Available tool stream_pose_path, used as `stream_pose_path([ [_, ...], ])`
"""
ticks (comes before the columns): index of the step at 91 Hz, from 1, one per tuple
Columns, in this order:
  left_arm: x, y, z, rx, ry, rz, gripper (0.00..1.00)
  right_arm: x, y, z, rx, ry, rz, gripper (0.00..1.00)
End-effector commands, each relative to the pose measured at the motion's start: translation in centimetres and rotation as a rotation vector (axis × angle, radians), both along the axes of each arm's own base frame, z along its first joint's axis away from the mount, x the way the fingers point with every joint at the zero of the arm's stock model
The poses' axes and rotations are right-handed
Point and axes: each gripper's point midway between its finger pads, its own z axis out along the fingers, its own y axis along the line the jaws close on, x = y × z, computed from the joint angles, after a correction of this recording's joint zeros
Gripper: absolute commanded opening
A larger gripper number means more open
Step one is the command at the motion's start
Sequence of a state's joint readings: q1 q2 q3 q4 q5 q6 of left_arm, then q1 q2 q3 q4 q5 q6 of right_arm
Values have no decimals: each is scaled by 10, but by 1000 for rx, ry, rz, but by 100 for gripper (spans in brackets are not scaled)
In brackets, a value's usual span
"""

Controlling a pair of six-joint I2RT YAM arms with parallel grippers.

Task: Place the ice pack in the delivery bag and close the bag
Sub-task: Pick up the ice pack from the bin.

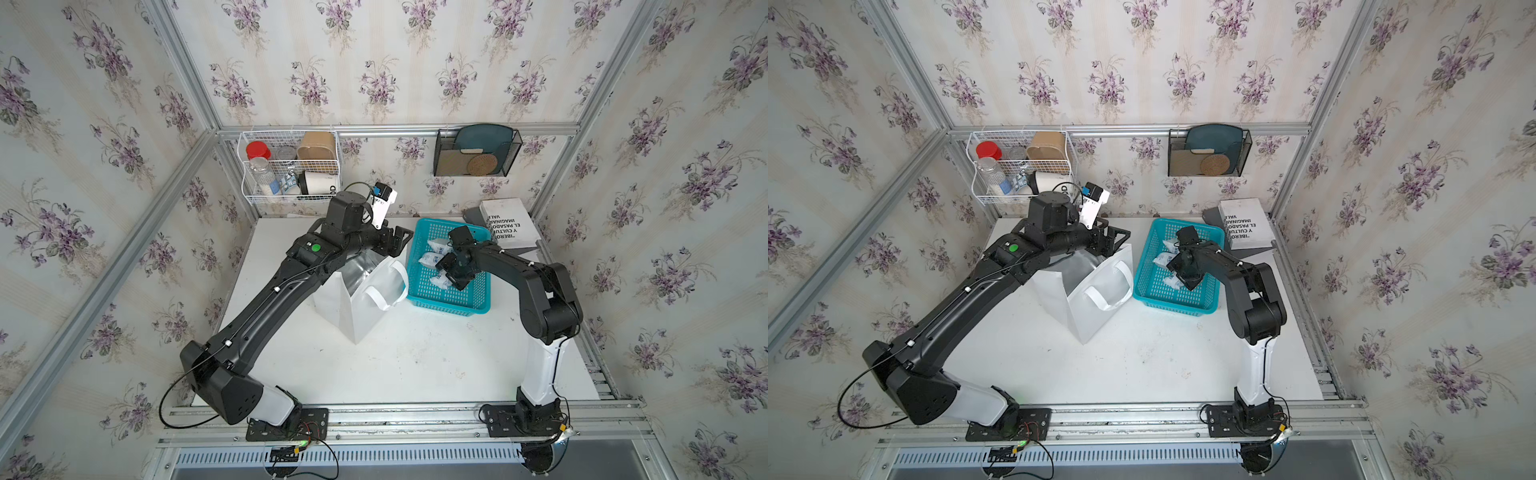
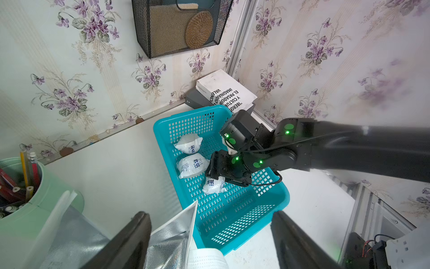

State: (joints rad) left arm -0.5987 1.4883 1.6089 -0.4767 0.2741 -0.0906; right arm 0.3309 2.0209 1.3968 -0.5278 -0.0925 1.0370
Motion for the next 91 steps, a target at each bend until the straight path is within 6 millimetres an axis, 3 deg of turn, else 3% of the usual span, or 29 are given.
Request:
stream_pose_path([
  [1,1,0,0,7,-13,-1,85,-17,-9,-18,-37,79,-18,72],
  [8,3,0,-3,11,-10,0,85,-21,-9,-23,-39,93,-6,67],
  [14,3,-1,-2,9,-11,1,85,-16,-5,-20,-24,70,27,55],
  [21,4,1,0,8,-22,12,84,-3,-3,5,-30,-27,74,45],
  [27,5,7,7,9,-49,42,83,13,-4,47,-64,-175,120,41],
  [35,9,22,17,16,-115,119,83,27,1,131,-76,-434,179,35],
  [39,5,39,37,-4,-190,185,83,29,9,171,-40,-561,222,34],
  [50,3,84,74,-46,-368,383,85,13,57,267,140,-868,409,31],
  [58,-8,114,101,-78,-482,494,85,-12,104,317,243,-1027,589,31],
  [63,-16,131,115,-91,-531,554,85,-30,132,339,282,-1098,706,31],
  [67,-22,143,124,-98,-566,598,85,-52,164,350,304,-1134,811,31],
  [73,-30,157,134,-96,-605,646,85,-65,191,360,296,-1169,908,31],
  [77,-33,164,136,-77,-622,665,85,-69,210,342,269,-1128,977,31],
  [83,-36,170,127,-18,-615,675,86,-76,227,339,230,-1125,1048,31],
  [91,-43,175,94,95,-549,641,88,-88,245,329,181,-1111,1128,31],
])
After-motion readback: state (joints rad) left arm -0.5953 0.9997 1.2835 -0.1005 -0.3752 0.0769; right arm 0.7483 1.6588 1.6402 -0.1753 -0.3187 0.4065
